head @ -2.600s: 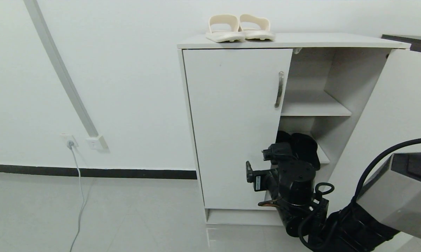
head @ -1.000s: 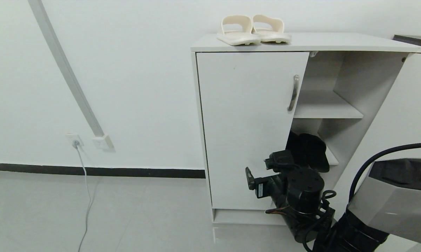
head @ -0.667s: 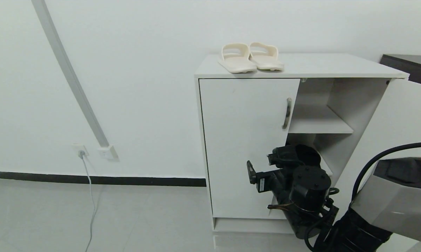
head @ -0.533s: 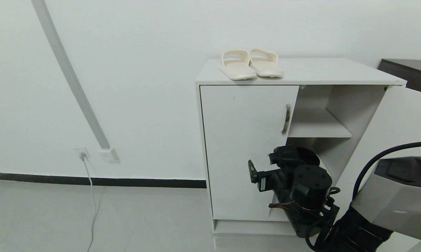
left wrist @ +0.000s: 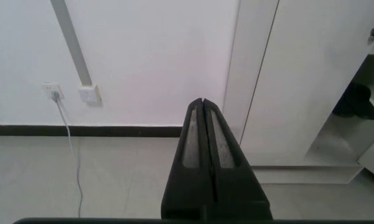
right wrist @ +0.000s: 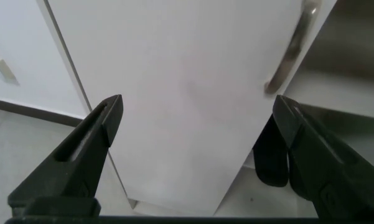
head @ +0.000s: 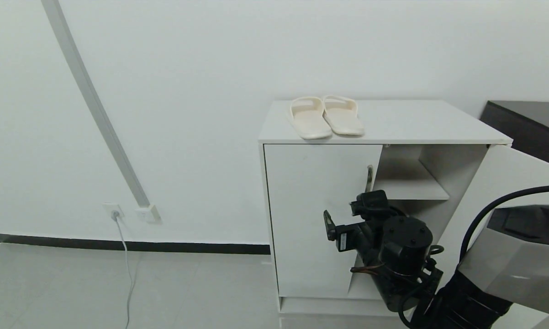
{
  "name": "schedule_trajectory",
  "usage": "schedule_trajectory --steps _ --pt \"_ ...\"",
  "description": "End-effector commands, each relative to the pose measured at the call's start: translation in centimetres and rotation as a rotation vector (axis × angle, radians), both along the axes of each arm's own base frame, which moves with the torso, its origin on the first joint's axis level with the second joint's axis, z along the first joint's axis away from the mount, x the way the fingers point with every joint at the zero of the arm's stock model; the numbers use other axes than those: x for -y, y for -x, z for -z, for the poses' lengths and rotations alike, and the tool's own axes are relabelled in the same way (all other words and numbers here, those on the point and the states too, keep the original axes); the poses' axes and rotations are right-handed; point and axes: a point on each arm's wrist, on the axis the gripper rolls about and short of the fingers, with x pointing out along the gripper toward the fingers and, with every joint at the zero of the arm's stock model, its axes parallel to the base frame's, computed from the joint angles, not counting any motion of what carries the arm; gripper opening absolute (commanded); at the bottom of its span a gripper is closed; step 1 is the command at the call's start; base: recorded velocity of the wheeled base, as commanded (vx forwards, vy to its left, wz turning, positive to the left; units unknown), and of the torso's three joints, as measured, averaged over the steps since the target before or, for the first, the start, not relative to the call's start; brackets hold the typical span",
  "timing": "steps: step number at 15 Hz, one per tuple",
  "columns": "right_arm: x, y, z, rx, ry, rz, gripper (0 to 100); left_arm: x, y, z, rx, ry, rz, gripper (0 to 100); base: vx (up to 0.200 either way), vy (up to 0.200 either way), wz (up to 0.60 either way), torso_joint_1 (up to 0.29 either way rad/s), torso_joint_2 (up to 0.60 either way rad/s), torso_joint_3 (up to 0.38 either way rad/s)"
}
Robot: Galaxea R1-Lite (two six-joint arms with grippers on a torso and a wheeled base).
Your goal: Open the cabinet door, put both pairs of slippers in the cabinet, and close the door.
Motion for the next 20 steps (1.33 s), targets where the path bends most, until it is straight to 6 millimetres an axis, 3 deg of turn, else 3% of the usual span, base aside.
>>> schedule_trajectory --steps 1,16,18,20 --pt "0.0 0.0 0.1 -0.005 0.005 -0.003 100 0.0 0.0 0.0 -0.001 0.0 0.004 0 0.0 0.0 0.0 0.183 -0.51 -0.315" --pt "1.2 -0.7 1.2 -0.029 0.047 0.035 100 0.0 0.0 0.0 -0.003 -0.004 0.019 0 0.0 0.0 0.0 0.218 -0.52 -0.303" --pt "0.9 -0.9 0.5 0.006 0.064 0.007 100 0.0 0.0 0.0 -0.003 -0.004 0.018 0 0.0 0.0 0.0 0.023 -0.04 -0.021" --pt "0.8 -2.2 -1.4 0.024 0.037 0.027 100 0.0 0.0 0.0 -0.003 -0.004 0.016 0 0.0 0.0 0.0 0.0 0.0 0.0"
